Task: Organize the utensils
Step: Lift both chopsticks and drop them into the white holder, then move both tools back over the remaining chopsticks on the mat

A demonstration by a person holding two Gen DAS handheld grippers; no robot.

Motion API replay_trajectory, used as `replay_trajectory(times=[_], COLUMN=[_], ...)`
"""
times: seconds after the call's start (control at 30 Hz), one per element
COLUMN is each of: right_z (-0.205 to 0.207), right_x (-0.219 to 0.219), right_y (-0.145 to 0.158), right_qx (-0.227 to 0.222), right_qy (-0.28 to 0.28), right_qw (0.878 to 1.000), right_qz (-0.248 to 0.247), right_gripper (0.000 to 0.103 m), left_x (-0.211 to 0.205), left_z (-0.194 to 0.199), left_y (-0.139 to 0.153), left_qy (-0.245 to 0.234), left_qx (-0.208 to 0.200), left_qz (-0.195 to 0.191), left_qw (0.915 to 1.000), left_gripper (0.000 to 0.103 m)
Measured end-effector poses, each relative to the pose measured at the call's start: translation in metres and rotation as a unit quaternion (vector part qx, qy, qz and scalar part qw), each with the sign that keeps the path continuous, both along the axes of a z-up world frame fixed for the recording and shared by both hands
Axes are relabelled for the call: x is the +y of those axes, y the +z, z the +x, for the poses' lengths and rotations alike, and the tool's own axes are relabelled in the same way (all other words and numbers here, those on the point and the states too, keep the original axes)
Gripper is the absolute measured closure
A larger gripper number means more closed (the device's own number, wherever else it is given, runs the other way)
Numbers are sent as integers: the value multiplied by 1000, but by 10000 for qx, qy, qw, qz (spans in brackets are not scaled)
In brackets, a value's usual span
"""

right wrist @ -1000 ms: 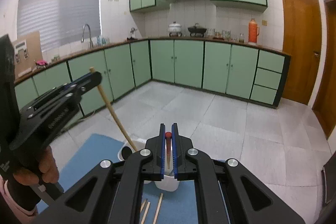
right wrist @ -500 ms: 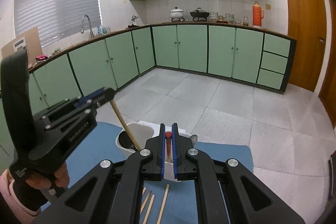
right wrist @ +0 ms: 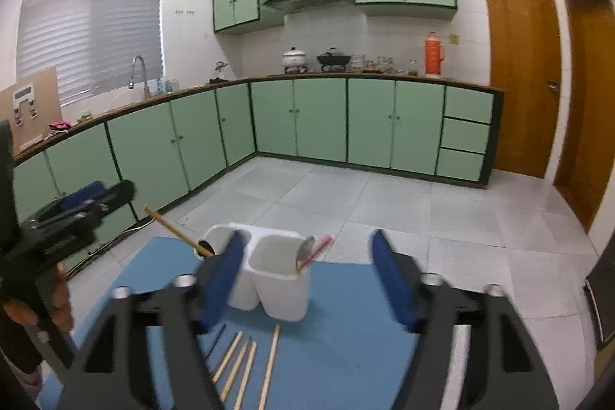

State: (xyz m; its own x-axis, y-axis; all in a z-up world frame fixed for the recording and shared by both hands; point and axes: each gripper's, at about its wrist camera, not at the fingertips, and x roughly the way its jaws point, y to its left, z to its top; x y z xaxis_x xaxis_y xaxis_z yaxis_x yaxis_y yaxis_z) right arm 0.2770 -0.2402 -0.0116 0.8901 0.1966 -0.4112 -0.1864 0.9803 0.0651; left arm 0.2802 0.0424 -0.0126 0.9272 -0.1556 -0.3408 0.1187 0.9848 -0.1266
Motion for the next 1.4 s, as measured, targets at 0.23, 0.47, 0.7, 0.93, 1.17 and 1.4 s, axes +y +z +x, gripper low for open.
replay_trajectory(times=[0.23,0.47,0.7,0.93,1.17,1.4], right_z=[-52,-84,-108,-129,-137,-139], right_x=[-3,5,19,28,23,27], right_y=[-32,-73,-110,-145,-158,-167], right_qx=[72,391,599,947,1149,1286], right_qy=[-37,-4,-34,38,8,65], right_qw=[10000,9992,9981,9954,9934,9917], right_qz=[41,82,-99,-149,15,26], right_gripper=[17,17,17,23,33,39], left_x=[5,4,8,4,-6,-9], left_z=[-53,-91,-114,-134,-141,-143], left_y=[-36,-86,-123,-155,-178,-191], left_qy=[-16,-132,-167,-267,-374,-333], left_qx=[398,954,1445,1889,2337,2554], left_qz=[144,543,601,712,786,793], left_qw=[9991,9939,9875,9791,9684,9630], left_gripper=[12,12,13,13,25,36])
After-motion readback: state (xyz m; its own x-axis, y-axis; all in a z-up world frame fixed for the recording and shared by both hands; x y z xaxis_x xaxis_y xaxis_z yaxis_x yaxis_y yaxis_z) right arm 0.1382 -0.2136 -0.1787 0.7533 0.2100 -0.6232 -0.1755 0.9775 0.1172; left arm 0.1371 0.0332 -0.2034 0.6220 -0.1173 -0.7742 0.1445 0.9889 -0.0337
